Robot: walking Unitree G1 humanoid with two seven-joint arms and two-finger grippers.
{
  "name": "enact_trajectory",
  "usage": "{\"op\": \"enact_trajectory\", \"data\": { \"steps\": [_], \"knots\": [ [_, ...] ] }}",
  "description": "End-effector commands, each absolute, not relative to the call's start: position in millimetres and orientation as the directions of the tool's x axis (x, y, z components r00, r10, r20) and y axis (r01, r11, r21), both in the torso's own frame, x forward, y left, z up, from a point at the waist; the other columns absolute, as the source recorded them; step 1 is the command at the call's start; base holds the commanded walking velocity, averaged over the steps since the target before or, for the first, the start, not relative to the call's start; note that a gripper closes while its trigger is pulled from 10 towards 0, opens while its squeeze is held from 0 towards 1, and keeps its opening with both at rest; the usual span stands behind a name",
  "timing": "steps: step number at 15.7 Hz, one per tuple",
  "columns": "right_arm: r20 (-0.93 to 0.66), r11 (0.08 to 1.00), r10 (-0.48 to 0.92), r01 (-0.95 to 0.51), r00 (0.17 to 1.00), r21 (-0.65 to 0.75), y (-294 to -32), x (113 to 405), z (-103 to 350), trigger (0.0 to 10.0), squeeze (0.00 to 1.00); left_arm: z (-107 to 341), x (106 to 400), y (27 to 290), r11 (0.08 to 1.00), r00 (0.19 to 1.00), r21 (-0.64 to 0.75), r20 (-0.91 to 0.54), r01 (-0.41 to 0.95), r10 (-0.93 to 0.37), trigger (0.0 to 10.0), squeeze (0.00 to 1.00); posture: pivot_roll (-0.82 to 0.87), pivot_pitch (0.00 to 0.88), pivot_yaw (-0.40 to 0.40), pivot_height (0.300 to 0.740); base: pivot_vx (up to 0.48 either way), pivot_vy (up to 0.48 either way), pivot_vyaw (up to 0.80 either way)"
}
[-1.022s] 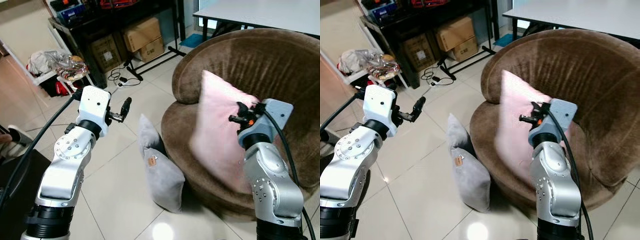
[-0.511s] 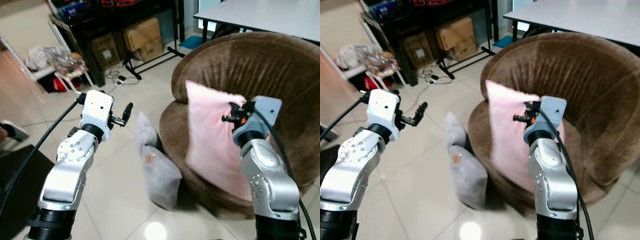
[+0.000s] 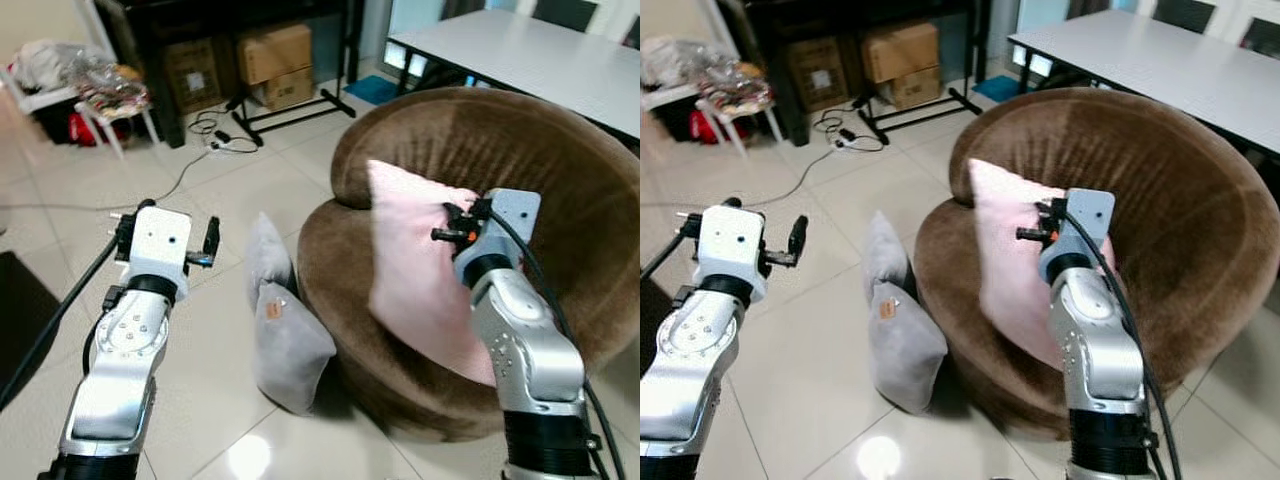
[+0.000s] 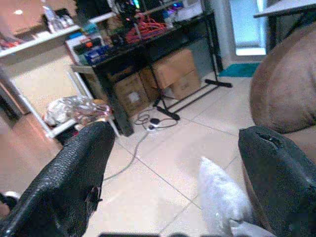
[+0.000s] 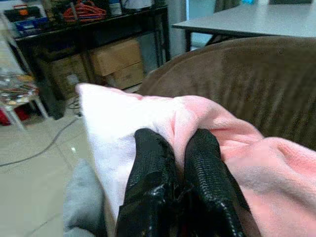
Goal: Move the pillow to the sofa from floor
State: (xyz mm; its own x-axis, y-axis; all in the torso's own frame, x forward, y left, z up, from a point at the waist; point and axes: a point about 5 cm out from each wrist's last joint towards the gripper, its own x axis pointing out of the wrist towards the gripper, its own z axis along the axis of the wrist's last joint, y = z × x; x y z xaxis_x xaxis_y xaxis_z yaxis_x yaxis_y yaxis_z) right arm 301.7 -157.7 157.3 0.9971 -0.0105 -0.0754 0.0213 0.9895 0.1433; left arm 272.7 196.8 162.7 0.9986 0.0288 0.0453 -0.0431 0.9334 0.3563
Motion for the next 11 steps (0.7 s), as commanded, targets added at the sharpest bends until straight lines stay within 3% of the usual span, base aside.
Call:
{"op": "enact_trajectory", "data": {
  "steps": [1,2,8,11],
  "knots": [
    [-0.002,0.985,-0.021,0.021,1.0,0.173,-161,306,172,10.0,0.0,173,272,196,0.936,0.995,0.348,0.1,-0.06,0.026,10.0,0.0,-0.12,0.0,-0.044,0.74,0.0,0.0,-0.8],
    [0.008,0.993,-0.058,0.057,0.998,0.1,-165,306,171,10.0,0.0,175,272,195,0.939,0.993,0.338,0.115,-0.058,0.02,10.0,0.0,-0.12,0.0,-0.041,0.74,0.0,0.0,-0.8],
    [0.081,0.995,-0.1,0.097,0.992,0.035,-178,296,175,10.0,0.0,176,278,195,0.936,0.993,0.35,0.114,-0.032,-0.009,10.0,0.0,-0.14,0.0,0.006,0.74,0.0,0.0,-0.8],
    [0.109,0.983,-0.143,0.128,0.984,0.129,-180,291,178,10.0,0.0,175,280,193,0.937,0.994,0.35,0.108,-0.006,-0.034,10.0,0.0,-0.15,0.0,0.018,0.74,0.0,0.0,-0.8]
  ]
}}
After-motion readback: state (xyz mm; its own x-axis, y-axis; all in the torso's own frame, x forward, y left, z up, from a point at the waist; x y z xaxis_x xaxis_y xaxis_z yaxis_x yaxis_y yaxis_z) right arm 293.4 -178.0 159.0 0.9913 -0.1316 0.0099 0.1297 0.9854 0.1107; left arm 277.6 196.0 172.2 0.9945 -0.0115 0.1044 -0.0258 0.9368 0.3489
